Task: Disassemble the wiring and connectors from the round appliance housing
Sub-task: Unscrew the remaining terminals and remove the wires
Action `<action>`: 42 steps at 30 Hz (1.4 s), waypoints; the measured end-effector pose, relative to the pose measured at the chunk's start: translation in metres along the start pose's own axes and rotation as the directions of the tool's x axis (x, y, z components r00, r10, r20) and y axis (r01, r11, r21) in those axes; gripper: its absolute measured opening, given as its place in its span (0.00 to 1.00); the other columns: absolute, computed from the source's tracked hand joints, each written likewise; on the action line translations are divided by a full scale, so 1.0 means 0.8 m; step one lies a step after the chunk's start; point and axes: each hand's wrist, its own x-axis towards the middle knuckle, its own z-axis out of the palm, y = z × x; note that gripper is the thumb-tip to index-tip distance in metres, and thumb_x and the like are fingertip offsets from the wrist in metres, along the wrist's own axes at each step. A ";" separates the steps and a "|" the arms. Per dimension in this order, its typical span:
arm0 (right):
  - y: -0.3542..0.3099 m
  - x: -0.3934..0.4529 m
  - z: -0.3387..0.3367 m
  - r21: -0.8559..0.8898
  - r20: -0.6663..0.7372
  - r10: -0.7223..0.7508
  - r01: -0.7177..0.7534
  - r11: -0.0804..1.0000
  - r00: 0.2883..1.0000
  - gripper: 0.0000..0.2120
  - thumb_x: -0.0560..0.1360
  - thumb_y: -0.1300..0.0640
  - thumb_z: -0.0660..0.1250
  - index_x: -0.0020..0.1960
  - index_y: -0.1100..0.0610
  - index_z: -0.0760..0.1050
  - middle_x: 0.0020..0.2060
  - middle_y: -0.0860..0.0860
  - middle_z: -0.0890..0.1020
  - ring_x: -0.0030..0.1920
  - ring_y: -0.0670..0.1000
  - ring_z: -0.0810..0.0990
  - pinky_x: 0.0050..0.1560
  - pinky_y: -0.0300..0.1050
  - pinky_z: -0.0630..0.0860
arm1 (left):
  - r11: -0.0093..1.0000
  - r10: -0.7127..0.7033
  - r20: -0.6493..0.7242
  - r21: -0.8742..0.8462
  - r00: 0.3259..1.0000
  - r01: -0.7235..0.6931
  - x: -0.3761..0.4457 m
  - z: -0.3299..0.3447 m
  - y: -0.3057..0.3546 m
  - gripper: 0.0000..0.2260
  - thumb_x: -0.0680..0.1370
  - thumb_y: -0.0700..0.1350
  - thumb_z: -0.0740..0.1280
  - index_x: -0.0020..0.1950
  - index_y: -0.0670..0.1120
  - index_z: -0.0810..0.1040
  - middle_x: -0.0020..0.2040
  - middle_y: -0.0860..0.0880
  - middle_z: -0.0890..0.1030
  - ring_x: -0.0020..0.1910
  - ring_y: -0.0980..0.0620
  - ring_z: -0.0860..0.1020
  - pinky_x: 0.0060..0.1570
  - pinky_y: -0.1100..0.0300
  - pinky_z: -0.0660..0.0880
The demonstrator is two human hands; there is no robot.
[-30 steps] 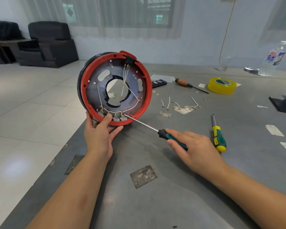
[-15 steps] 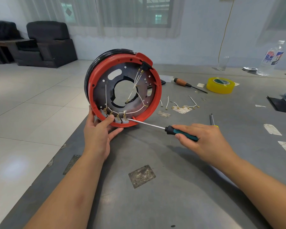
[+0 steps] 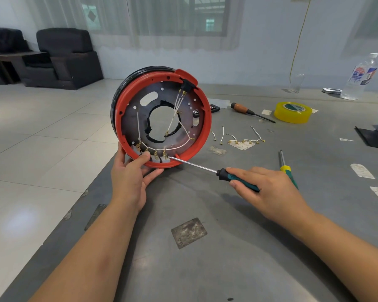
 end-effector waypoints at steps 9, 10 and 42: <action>-0.014 -0.001 0.010 0.044 0.030 0.061 -0.062 0.997 0.998 0.21 0.80 0.44 0.61 0.69 0.49 0.79 0.42 0.47 0.84 0.41 0.49 0.80 0.43 0.50 0.81 | 0.995 -0.029 0.000 -0.100 1.000 0.029 -0.004 0.004 0.001 0.22 0.82 0.35 0.69 0.74 0.50 0.75 0.54 0.47 0.89 0.52 0.39 0.88 0.45 0.47 0.86; -0.017 -0.001 0.012 0.038 0.035 0.058 -0.059 0.998 0.998 0.21 0.81 0.43 0.61 0.69 0.49 0.78 0.43 0.47 0.84 0.42 0.49 0.81 0.43 0.51 0.81 | 0.995 -0.026 0.006 -0.097 1.000 0.027 -0.006 0.006 -0.001 0.21 0.82 0.35 0.69 0.73 0.51 0.76 0.54 0.47 0.89 0.52 0.39 0.88 0.46 0.47 0.86; 0.020 0.006 -0.021 0.131 0.005 0.131 -0.131 0.983 0.991 0.13 0.74 0.55 0.75 0.58 0.46 0.85 0.38 0.42 0.84 0.43 0.45 0.80 0.42 0.28 0.70 | 0.997 -0.013 0.074 0.071 0.997 0.008 -0.008 0.005 0.004 0.28 0.83 0.35 0.69 0.78 0.57 0.71 0.58 0.47 0.87 0.52 0.40 0.88 0.49 0.41 0.86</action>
